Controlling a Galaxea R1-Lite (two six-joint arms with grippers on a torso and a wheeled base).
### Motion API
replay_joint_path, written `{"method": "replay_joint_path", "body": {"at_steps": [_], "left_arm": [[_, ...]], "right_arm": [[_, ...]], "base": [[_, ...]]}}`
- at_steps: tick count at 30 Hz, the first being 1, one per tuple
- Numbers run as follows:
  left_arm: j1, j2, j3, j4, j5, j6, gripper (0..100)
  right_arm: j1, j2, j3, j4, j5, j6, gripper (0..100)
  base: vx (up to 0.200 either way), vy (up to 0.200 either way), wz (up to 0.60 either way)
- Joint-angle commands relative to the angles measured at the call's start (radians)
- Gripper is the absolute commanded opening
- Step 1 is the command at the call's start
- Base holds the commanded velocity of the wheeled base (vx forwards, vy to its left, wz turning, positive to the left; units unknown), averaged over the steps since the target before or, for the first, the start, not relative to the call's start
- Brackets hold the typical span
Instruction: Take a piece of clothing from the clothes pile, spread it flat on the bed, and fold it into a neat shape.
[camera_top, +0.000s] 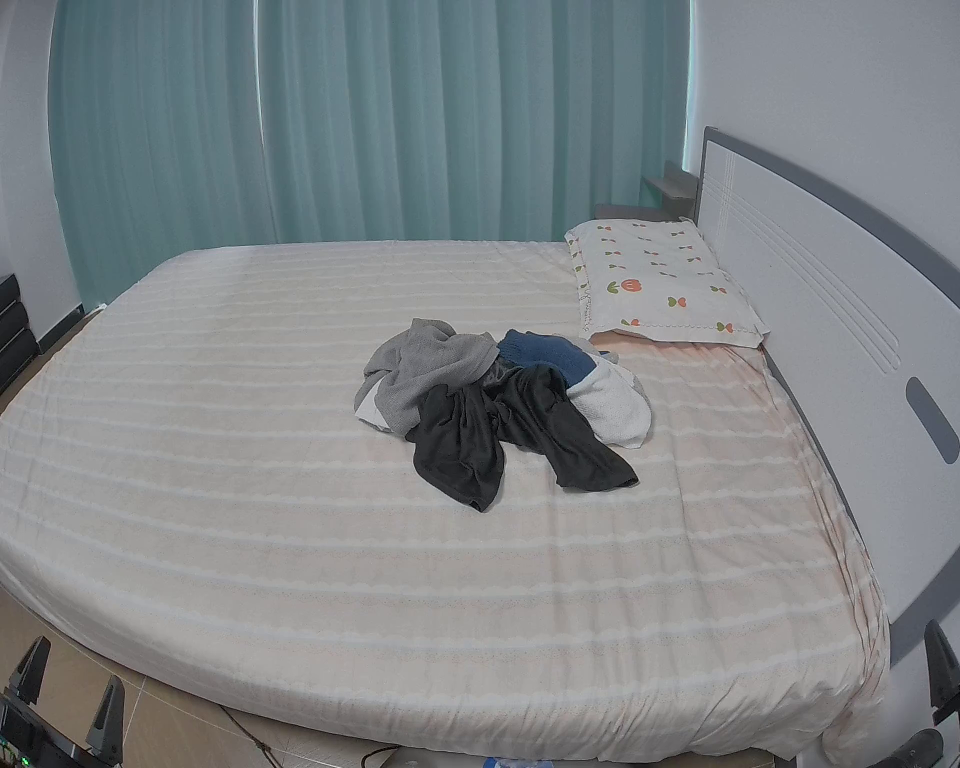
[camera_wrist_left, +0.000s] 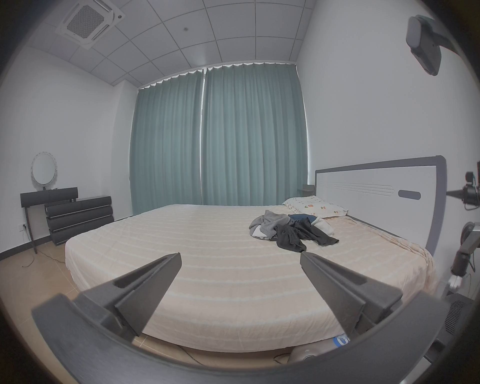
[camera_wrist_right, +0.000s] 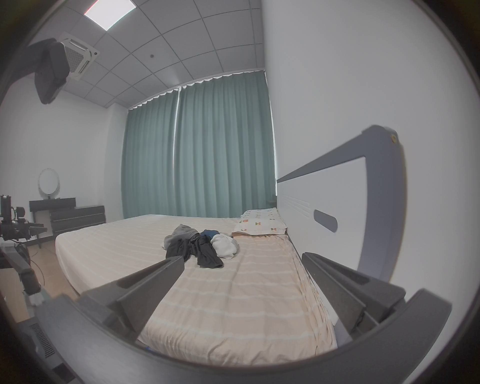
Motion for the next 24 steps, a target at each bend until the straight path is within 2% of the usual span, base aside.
{"method": "replay_joint_path", "body": {"at_steps": [1, 3, 4, 7, 8, 9, 10, 11, 12, 13, 15, 19, 24], "left_arm": [[0.001, -0.018, 0.015, 0.0, 0.0, 0.001, 100], [0.001, -0.018, 0.015, 0.0, 0.0, 0.001, 100], [0.001, -0.018, 0.015, 0.0, 0.0, 0.002, 100], [0.001, -0.018, 0.015, 0.0, 0.0, 0.002, 100], [0.001, -0.018, 0.015, 0.0, 0.0, 0.002, 100], [0.001, -0.018, 0.015, 0.0, 0.0, 0.002, 100], [0.001, -0.018, 0.015, 0.0, 0.0, 0.002, 100], [0.001, -0.018, 0.015, 0.0, 0.0, 0.002, 100], [0.001, -0.018, 0.015, 0.0, 0.002, 0.002, 100], [0.001, -0.018, 0.015, 0.0, 0.002, 0.002, 100], [0.001, -0.018, 0.015, 0.0, 0.0, 0.002, 100], [0.001, -0.018, 0.015, 0.0, 0.002, 0.002, 100], [0.001, -0.018, 0.015, 0.0, 0.002, 0.002, 100]], "right_arm": [[-0.001, 0.433, -0.058, -0.004, 0.072, -0.02, 100], [0.0, 0.444, -0.058, -0.006, 0.073, -0.019, 100], [0.022, 0.597, -0.066, -0.055, 0.075, -0.011, 100], [0.062, 0.777, -0.083, -0.144, 0.073, 0.031, 100], [0.088, 0.901, -0.103, -0.214, 0.067, 0.089, 100], [0.091, 0.926, -0.107, -0.227, 0.066, 0.1, 100], [0.112, 1.03, -0.13, -0.28, 0.058, 0.146, 100], [0.112, 1.03, -0.13, -0.28, 0.058, 0.146, 100], [0.166, 1.196, -0.17, -0.366, 0.03, 0.195, 100], [0.169, 1.208, -0.172, -0.372, 0.027, 0.198, 100], [0.232, 1.384, -0.231, -0.463, -0.02, 0.253, 100], [0.283, 1.611, -0.359, -0.575, -0.079, 0.35, 100], [0.307, 1.884, -0.569, -0.609, -0.189, 0.406, 100]], "base": [[0.0, 0.0, 0.0], [0.0, 0.0, 0.0], [0.0, 0.0, 0.0], [0.0, 0.0, 0.0], [0.0, 0.0, 0.0], [0.0, 0.0, 0.0], [0.0, 0.0, 0.0], [0.0, 0.0, 0.0], [0.0, 0.0, 0.0], [0.0, 0.0, 0.0], [0.0, 0.0, 0.0], [0.0, 0.0, 0.0], [0.0, 0.0, 0.0]]}}
